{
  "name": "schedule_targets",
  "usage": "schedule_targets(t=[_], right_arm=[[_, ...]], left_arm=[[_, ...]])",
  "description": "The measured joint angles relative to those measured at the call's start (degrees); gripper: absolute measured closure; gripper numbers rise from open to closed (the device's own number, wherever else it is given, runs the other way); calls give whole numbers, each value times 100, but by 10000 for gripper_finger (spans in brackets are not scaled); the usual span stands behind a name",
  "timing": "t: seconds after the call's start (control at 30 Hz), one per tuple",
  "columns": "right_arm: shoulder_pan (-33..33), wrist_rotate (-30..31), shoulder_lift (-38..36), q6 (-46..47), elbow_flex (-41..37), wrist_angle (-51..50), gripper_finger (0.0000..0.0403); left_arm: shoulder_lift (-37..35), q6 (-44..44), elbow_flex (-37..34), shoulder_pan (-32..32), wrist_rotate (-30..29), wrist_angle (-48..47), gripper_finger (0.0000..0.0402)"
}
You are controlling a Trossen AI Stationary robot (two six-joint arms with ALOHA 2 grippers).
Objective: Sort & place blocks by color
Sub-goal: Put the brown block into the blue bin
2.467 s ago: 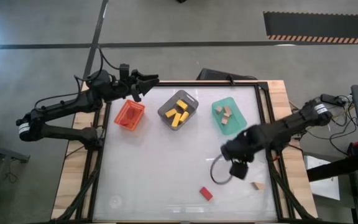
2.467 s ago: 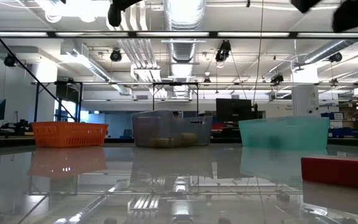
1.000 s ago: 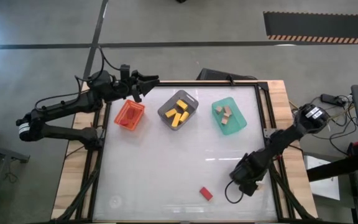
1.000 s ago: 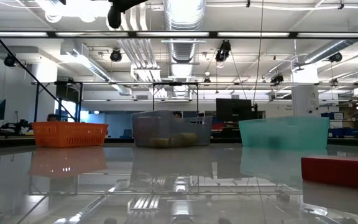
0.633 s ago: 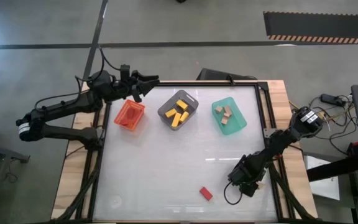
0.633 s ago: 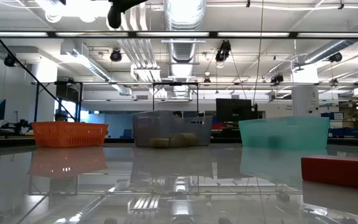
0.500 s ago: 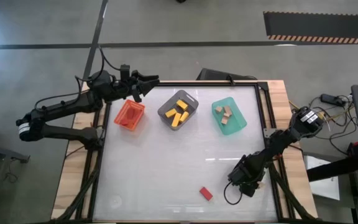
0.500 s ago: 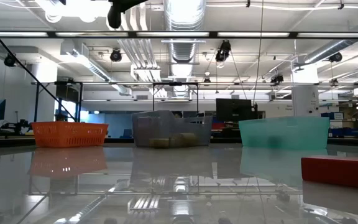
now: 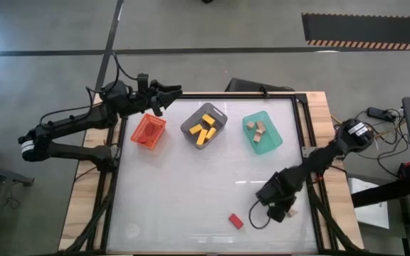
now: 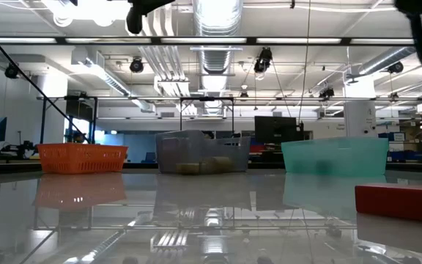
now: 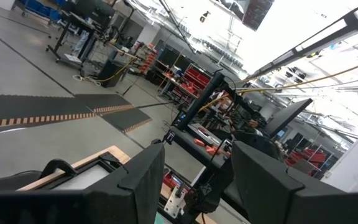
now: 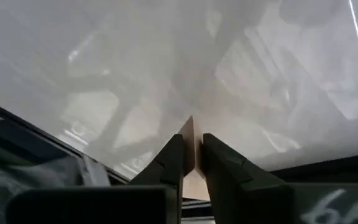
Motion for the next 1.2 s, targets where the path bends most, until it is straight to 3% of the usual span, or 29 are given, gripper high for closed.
schedule_targets(t=[0.2,0.43,0.83,1.07,1.2], right_arm=[[-596,399,-199,-555,228,-769,370],[-1626,1001,-352,-1271,649,-882,370],[-3516,2275,-349,-2752,2284,-947,370],[-4708,3004,-255,-3695,3050,-1960,370],[-5355,3194,-206,-4100,3094,-2238,370]], left_arm=[[0,0,0,0,1,1,230],[2,-3,0,0,0,0,230],[-2,-11,0,0,2,2,230],[-4,-16,0,-1,1,2,230],[-7,-19,0,0,2,4,230]])
